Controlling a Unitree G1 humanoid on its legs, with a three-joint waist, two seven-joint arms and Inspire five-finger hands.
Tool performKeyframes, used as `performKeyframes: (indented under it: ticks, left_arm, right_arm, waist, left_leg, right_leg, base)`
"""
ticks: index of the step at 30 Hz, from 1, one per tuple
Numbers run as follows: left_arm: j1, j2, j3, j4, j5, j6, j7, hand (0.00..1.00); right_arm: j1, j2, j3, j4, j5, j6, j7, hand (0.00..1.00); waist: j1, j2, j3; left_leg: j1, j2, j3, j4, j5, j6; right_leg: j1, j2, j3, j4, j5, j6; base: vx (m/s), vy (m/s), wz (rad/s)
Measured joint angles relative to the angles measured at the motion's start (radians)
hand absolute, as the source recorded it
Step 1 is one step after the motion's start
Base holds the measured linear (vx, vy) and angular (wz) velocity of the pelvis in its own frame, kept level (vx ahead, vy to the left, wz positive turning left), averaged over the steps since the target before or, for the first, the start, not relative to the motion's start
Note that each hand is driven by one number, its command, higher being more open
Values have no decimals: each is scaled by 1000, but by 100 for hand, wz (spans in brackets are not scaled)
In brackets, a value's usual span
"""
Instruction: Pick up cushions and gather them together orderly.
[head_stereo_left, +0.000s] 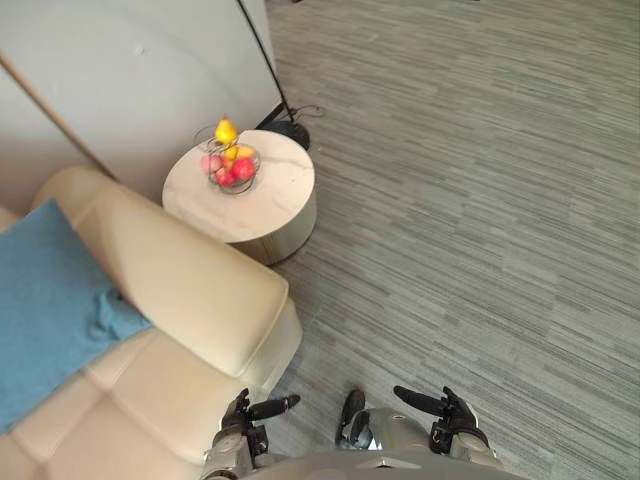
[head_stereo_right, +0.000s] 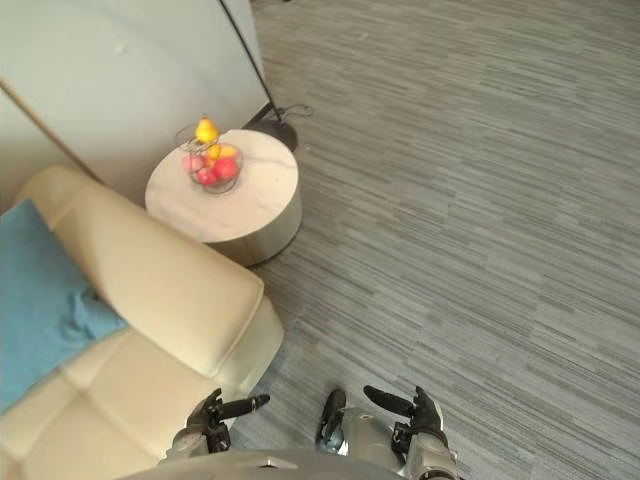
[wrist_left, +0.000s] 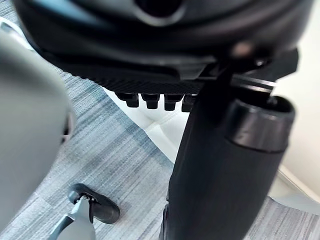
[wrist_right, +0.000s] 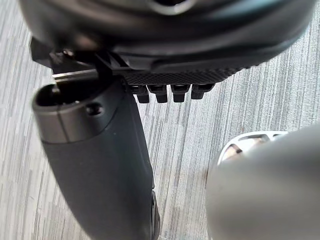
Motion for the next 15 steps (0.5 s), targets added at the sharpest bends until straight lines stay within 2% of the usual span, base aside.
performKeyframes:
  ticks: [1,2,3,4,6,7,8,9,10,12,13,14,15]
  left_arm:
    - [6,1,-4,-9,0,-8,1,100]
    - [7,5,-8,-26,0,-14,-3,100]
    - [6,7,-8,-30,0,-14,-3,100]
    - [5,10,-5,-38,-2,-15,-1,100]
    - [6,7,-10,-55,-1,-17,0,100]
    - [6,4,-14,-54,-2,-18,0,100]
    - [6,1,-13,-54,-3,-18,2,100]
    - [5,-1,-12,-54,-4,-18,2,100]
    - [7,-4,-11,-51,-15,-16,3,100]
    - [13,-2,-10,-49,-16,-16,2,100]
    - [20,4,-10,-48,-13,-15,1,100]
    - [20,5,-11,-48,-11,-15,0,100]
    - [20,11,-11,-47,-2,-15,-2,100]
  right_arm:
    - [3,3,3,2,0,3,-3,100]
    - [5,4,-1,2,2,5,-10,100]
    - [5,5,-1,3,2,5,-12,100]
    - [4,12,0,3,3,7,-14,100]
    - [7,15,4,3,3,11,-20,100]
    - [7,14,7,4,3,12,-22,100]
    - [6,11,8,3,1,13,-27,100]
    - [7,11,11,5,1,14,-26,100]
    - [7,8,28,7,1,14,-27,100]
    - [5,14,43,6,1,13,-28,100]
    - [14,24,45,6,1,12,-28,100]
    - [16,27,45,5,1,12,-28,100]
    - [26,38,40,2,1,12,-28,100]
  waist:
    - [2,-9,6]
    - [3,-15,11]
    - [3,-20,14]
    - [7,-38,21]
    - [23,-43,18]
    - [27,-36,14]
    - [35,-36,12]
    - [36,-33,9]
    - [51,-29,-3]
    - [51,-34,-18]
    - [49,-46,-34]
    - [49,-49,-36]
    - [50,-56,-44]
  left_leg:
    - [-52,-28,-65,40,-37,-21]
    - [-95,-67,-110,28,-65,-18]
    - [-106,-79,-122,17,-69,-12]
    - [-151,-126,-175,-54,-79,-1]
    - [-216,-224,-328,-276,-76,3]
    - [-232,-246,-406,-363,-71,-5]
    - [-241,-274,-493,-443,-54,-22]
    - [-243,-278,-520,-460,-47,-20]
    - [-244,-285,-561,-486,-25,11]
    - [-243,-289,-544,-486,-14,14]
    - [-236,-298,-501,-483,-4,27]
    - [-234,-303,-491,-484,-3,28]
    - [-230,-322,-454,-504,23,62]
  right_leg:
    - [31,22,40,-17,-2,-3]
    - [61,35,85,-27,-2,-3]
    - [68,37,98,-28,-2,-3]
    - [95,52,155,-42,-4,0]
    - [120,65,230,-68,-23,4]
    - [121,63,229,-61,-43,22]
    - [116,76,262,-40,-33,27]
    - [119,86,281,-37,-33,24]
    - [128,109,346,-35,-34,24]
    - [158,133,435,-52,-33,24]
    - [185,145,504,-59,-30,20]
    - [194,147,520,-61,-30,20]
    - [217,149,567,-62,-32,23]
  base:
    - [101,-97,-117]
    - [100,-89,-103]
    - [84,-73,-116]
    - [53,-51,-124]
    - [71,-38,-160]
    - [170,-25,-159]
    - [180,-9,-119]
    - [276,16,-156]
    - [243,26,-134]
    - [374,78,-169]
    - [482,138,-147]
    - [401,129,-151]
    - [299,109,-95]
